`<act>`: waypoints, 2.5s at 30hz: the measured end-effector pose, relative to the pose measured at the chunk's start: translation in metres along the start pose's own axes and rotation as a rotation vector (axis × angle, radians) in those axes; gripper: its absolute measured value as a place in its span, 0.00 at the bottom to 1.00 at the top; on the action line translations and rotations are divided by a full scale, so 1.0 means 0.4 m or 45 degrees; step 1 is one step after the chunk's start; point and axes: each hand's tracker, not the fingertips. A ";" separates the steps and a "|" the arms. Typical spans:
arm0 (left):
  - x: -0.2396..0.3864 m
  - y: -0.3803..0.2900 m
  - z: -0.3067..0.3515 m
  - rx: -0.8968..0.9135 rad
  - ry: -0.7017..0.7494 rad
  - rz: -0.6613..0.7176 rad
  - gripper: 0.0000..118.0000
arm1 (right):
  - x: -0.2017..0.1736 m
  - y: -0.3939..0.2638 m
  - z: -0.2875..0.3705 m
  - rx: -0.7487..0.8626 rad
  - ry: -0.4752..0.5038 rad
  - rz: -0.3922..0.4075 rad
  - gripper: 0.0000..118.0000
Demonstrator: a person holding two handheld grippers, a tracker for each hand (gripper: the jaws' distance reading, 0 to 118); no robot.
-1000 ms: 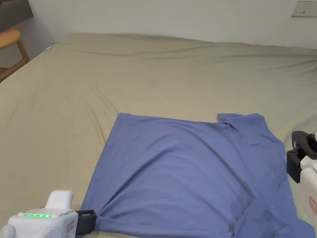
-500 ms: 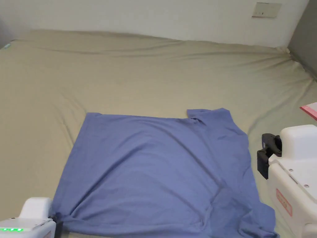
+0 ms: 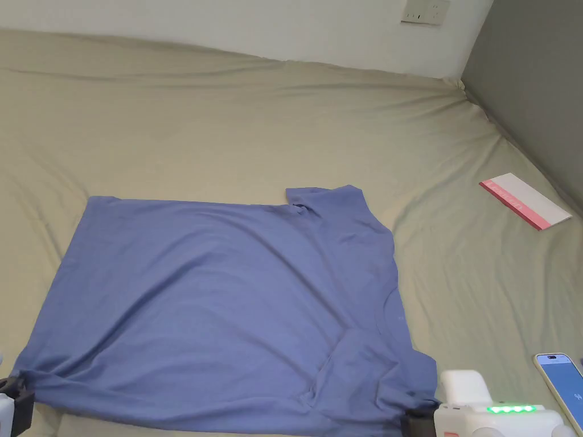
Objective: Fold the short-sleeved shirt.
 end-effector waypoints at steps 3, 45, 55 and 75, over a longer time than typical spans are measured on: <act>-0.001 -0.013 -0.006 -0.034 0.012 -0.002 0.05 | -0.003 -0.008 -0.015 -0.001 0.000 0.030 0.84; -0.033 0.267 -0.242 0.135 -0.004 0.284 0.05 | -0.011 0.444 -0.074 0.363 0.153 -0.205 0.11; 0.000 0.301 -0.450 -0.054 0.040 0.169 0.06 | -0.055 0.505 -0.248 0.181 0.053 -0.193 0.17; 0.128 0.500 0.183 0.906 -0.028 0.018 0.96 | -0.145 0.488 0.473 1.254 -0.043 0.109 0.86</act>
